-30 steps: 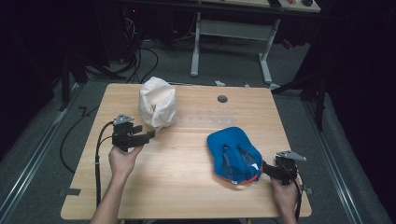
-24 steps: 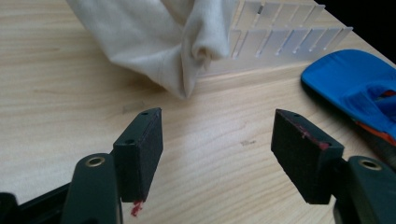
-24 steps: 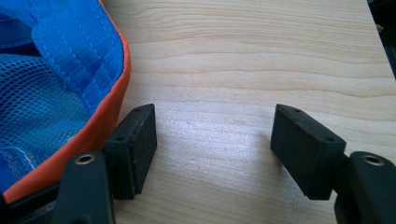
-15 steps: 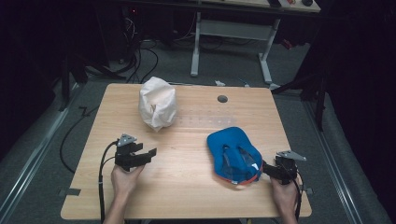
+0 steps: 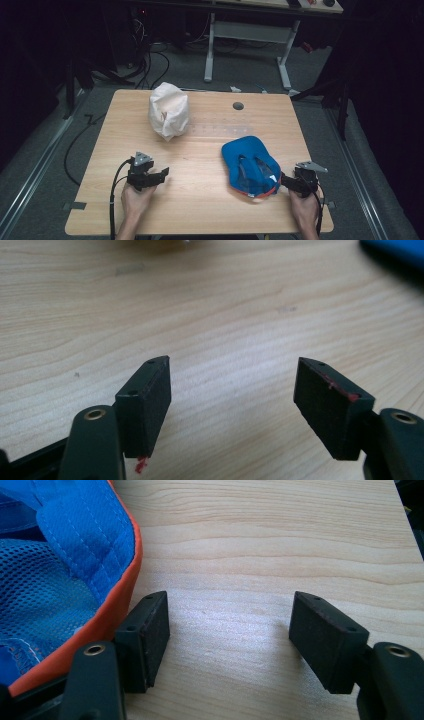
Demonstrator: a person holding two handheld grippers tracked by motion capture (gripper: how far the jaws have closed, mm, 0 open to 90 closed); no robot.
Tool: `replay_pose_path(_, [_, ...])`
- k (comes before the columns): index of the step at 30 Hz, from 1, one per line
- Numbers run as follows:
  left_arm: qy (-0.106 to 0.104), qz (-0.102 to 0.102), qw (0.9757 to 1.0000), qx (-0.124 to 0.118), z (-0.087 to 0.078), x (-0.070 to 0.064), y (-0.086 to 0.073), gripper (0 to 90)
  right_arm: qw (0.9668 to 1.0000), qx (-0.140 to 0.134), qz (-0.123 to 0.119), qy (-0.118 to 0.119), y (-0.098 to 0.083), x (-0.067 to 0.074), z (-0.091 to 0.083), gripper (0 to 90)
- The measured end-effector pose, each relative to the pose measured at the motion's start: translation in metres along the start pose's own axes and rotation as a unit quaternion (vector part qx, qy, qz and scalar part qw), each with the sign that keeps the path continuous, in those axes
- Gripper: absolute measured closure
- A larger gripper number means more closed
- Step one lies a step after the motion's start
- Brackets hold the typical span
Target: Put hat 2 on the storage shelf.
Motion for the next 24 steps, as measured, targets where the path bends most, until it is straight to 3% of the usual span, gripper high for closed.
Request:
replay_pose_path(11, [0.012,-0.021,0.9997,-0.003,0.002,0.004,-0.007,31.6,1.0000,0.001,-0.006,0.003,0.000,0.001,0.000,28.4])
replay_pose_path(19, [0.035,0.004,0.9994,-0.004,0.002,0.000,-0.012,29.6,0.9997,0.006,-0.018,0.016,-0.001,0.003,0.000,20.0])
replay_pose_path(22, [0.051,0.017,0.9986,-0.001,0.003,-0.003,-0.013,29.6,0.9998,0.008,-0.014,0.015,-0.001,0.001,0.000,19.4])
replay_pose_path(24, [0.047,0.013,0.9988,-0.002,0.003,-0.002,-0.013,29.5,0.9997,0.010,-0.015,0.015,-0.002,0.000,-0.001,21.7])
Point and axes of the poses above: each handheld gripper's, and its own axes: z roughly forward along the jaws, y roughly out of its top, x roughly to its left, the point moved 4 cm from there along z, roughly forward along the jaws, and after that the axes turned 10 degrees about -z, right-handed, at the moved point
